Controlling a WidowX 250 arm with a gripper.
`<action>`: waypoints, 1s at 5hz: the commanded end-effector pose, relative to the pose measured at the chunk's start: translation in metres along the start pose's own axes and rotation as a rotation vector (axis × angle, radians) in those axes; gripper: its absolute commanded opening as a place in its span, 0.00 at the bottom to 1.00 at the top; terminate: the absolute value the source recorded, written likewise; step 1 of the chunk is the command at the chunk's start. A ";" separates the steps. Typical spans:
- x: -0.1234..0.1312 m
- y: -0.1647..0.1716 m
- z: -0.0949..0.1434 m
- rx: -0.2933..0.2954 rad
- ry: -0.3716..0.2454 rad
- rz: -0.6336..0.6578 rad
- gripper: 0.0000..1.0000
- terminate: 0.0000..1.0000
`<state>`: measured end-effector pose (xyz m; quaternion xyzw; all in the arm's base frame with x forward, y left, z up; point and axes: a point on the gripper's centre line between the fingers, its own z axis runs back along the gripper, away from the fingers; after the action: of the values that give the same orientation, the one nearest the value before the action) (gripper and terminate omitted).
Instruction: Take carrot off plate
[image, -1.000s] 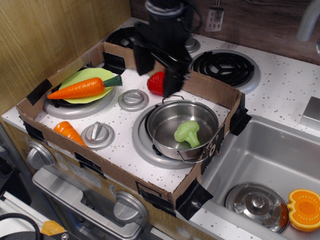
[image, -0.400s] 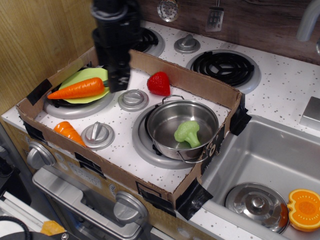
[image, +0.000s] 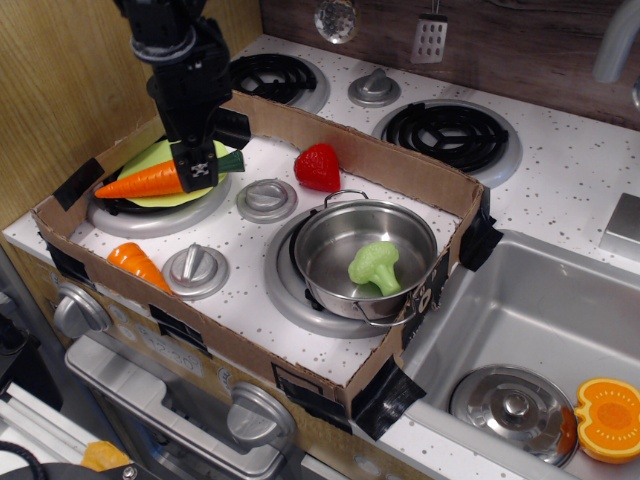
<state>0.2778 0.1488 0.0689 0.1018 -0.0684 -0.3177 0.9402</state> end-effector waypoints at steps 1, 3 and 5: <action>-0.001 0.034 -0.010 0.029 -0.042 -0.047 1.00 0.00; -0.008 0.045 -0.029 -0.008 -0.066 -0.050 1.00 0.00; -0.009 0.051 -0.034 -0.049 -0.070 -0.050 0.00 0.00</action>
<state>0.2951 0.1923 0.0324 0.0493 -0.0788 -0.3452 0.9339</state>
